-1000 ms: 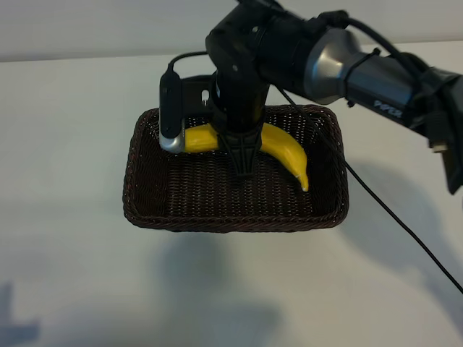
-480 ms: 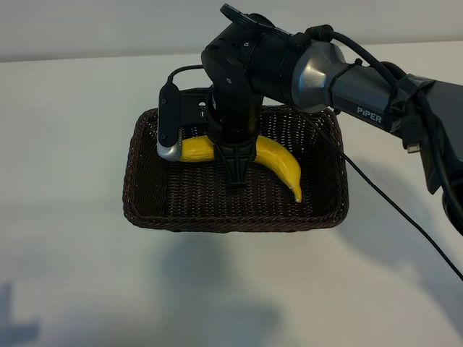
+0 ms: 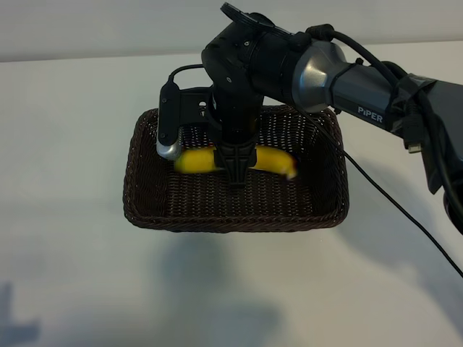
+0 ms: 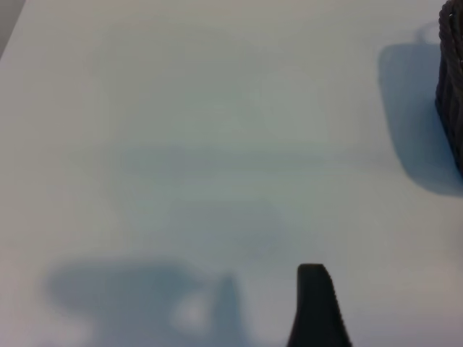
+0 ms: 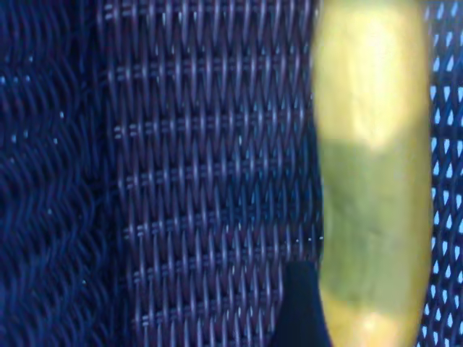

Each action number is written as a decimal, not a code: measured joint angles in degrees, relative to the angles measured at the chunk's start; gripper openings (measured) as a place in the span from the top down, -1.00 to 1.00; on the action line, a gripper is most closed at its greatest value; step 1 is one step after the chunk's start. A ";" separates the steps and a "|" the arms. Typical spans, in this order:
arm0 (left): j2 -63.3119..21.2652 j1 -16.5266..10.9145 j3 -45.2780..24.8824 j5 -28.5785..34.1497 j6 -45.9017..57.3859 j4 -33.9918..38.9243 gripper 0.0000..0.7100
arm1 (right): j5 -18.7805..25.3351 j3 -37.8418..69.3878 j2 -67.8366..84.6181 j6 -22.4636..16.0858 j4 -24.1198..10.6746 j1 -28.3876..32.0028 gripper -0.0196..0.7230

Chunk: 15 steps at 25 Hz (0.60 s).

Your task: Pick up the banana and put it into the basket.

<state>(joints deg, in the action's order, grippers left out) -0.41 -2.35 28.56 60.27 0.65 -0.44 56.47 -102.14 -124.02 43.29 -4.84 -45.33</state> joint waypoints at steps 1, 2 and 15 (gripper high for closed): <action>0.00 0.00 0.00 0.00 0.00 0.00 -0.42 | 0.12 0.00 0.33 0.00 0.04 0.00 -0.55; 0.00 0.00 0.00 0.00 0.00 0.00 -0.42 | 0.34 0.00 0.83 -0.10 0.04 0.00 -0.55; 0.00 0.00 0.00 0.00 0.00 0.00 -0.42 | 3.82 0.00 6.32 -6.28 2.66 8.79 -0.55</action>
<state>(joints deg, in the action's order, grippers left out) -0.41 -2.35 28.56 60.27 0.65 -0.44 60.29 -102.14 -117.70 37.01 -2.18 -36.53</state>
